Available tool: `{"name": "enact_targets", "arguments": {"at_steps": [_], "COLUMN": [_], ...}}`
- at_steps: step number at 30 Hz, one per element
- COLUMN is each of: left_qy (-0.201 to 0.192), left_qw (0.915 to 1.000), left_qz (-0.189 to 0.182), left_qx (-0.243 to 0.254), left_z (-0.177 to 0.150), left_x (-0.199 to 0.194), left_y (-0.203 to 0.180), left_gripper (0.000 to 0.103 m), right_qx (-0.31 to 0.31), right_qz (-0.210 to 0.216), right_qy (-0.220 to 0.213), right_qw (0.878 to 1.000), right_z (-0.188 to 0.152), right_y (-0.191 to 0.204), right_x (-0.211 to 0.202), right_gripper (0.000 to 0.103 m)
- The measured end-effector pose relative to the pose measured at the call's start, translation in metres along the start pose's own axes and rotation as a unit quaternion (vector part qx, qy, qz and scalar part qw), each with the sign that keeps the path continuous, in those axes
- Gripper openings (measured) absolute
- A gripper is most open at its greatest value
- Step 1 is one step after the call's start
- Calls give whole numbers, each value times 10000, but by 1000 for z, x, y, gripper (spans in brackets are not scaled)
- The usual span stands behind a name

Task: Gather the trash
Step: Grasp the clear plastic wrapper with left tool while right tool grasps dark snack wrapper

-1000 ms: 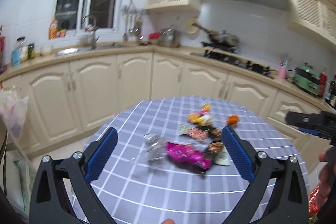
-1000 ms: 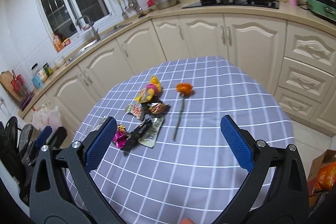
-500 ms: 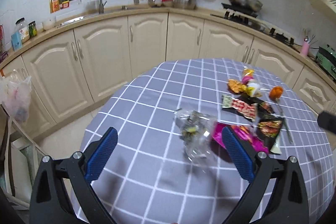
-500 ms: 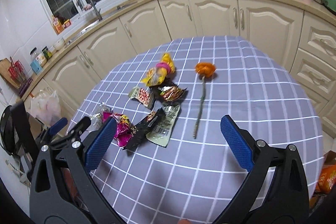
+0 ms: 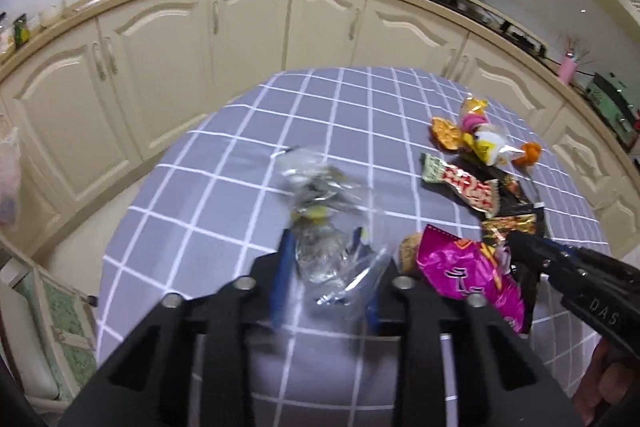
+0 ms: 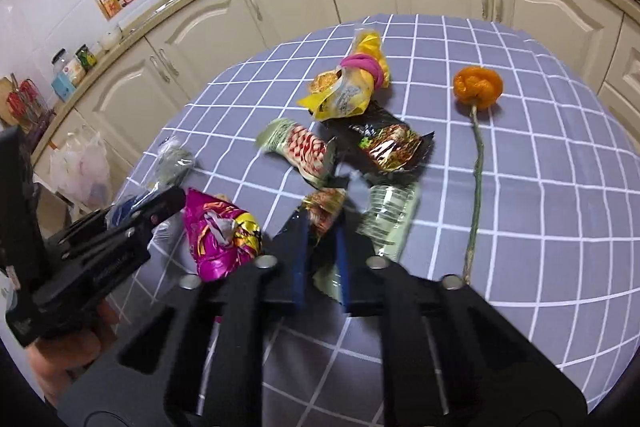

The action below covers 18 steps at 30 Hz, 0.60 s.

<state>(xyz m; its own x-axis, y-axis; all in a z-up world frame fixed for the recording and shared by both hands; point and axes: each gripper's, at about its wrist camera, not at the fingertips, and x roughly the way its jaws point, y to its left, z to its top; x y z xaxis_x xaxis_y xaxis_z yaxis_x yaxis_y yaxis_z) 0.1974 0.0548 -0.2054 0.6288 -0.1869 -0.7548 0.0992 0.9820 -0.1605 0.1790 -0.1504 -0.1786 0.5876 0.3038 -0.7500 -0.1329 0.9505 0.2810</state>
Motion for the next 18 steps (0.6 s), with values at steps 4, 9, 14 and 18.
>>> {"name": "enact_targets", "arguments": {"at_steps": [4,9,14,18], "left_qy": [-208,-526,-824,-890], "left_qw": [9997,9986,9966,9960], "left_qz": [-53,-13,-67,-117], "left_qx": [-64,-35,-61,49], "left_z": [-1,-12,-25,-33], "left_x": [-8,-30,-58,-72], "left_y": [0,-6,-14,-26], "left_gripper": [23,22,22,23], "right_qx": [-14,47,37,-46], "right_qz": [137,292,349,312], "right_qy": [-152,-398,-600,-253], "right_qw": [9998,9988,9976,9992], "right_z": [-8,-18,-25,-29], "right_y": [-7,-20,-28,-25], "right_x": [-16,-43,-69,-59], "right_gripper": [5,3,3,5]}}
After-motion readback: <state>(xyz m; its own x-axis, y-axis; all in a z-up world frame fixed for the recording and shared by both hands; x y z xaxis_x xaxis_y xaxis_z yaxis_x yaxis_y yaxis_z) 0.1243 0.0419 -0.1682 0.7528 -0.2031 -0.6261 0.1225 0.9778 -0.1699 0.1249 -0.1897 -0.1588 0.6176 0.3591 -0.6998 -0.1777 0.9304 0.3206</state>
